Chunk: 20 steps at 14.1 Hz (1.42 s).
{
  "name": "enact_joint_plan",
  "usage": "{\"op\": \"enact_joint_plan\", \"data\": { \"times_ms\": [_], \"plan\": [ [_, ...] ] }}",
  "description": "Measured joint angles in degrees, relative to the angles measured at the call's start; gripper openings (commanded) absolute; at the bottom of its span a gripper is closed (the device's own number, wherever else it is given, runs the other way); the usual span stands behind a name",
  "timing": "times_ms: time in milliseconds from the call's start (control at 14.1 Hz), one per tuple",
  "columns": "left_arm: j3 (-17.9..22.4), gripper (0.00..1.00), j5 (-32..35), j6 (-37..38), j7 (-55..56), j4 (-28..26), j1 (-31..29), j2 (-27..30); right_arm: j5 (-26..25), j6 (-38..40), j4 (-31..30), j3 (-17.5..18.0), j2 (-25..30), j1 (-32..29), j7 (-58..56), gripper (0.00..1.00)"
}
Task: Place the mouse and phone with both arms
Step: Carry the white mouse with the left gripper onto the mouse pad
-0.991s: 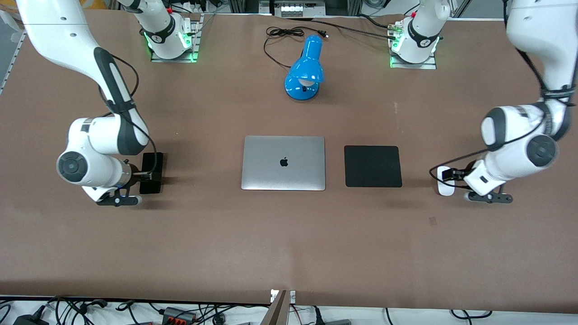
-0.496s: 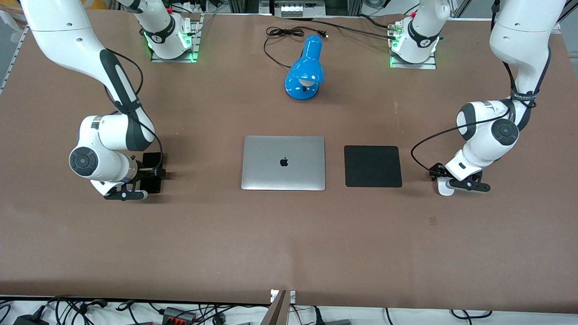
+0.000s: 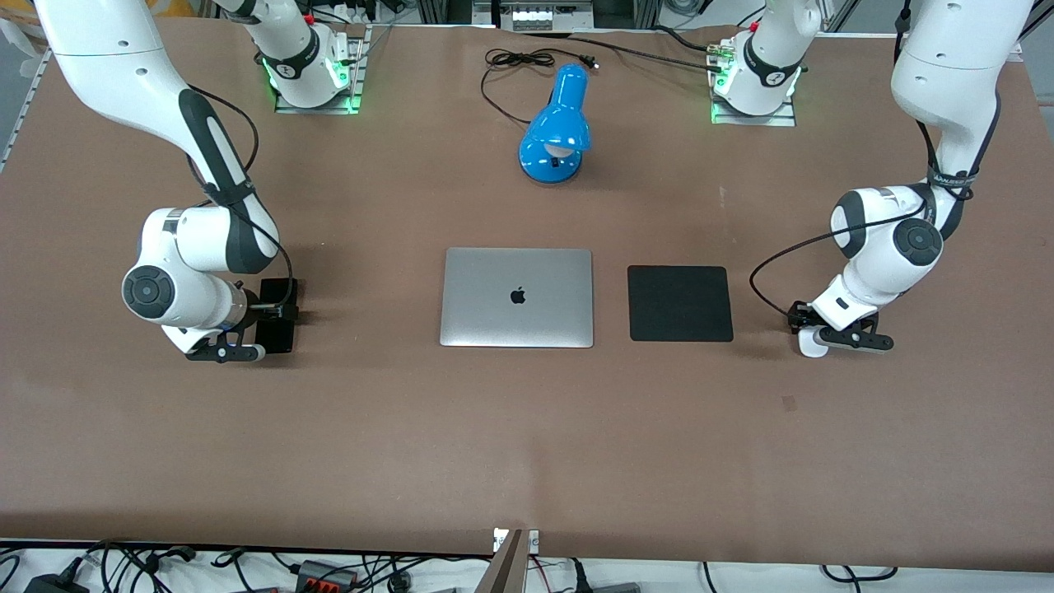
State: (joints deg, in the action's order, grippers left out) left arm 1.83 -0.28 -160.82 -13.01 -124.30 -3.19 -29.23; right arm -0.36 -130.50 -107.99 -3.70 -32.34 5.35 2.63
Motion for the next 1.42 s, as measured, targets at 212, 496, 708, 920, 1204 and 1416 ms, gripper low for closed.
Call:
{"op": "enact_joint_plan", "data": {
  "times_ms": [212,496,708,920,1204,1416],
  "plan": [
    [-0.06,0.37,0.0,-0.1,0.0,0.35,0.02,0.11,0.02,-2.12,-1.36,0.0,-0.02,0.0,0.21,1.0],
    [-1.58,0.39,-0.01,12.58,0.96,5.98,0.66,3.3,0.02,-3.08,-2.42,0.0,-0.1,0.0,0.64,1.0],
    [-5.23,0.39,0.0,31.16,8.34,14.4,1.42,5.6,0.03,-5.77,-4.09,0.0,-0.14,0.0,0.77,1.0],
    [-9.14,0.38,0.0,36.59,22.35,16.9,5.65,5.6,0.03,-6.55,-4.85,0.0,-0.19,0.01,0.8,0.48],
    [-9.66,0.38,0.81,33.79,35.52,15.35,13.96,3.06,0.09,-6.81,-4.85,0.05,0.25,0.11,0.86,0.19],
    [-9.56,0.39,2.67,22.58,37.43,9.47,14.56,1.79,0.12,-7.4,-3.74,0.62,0.27,0.46,1.64,0.2]
  ]
}}
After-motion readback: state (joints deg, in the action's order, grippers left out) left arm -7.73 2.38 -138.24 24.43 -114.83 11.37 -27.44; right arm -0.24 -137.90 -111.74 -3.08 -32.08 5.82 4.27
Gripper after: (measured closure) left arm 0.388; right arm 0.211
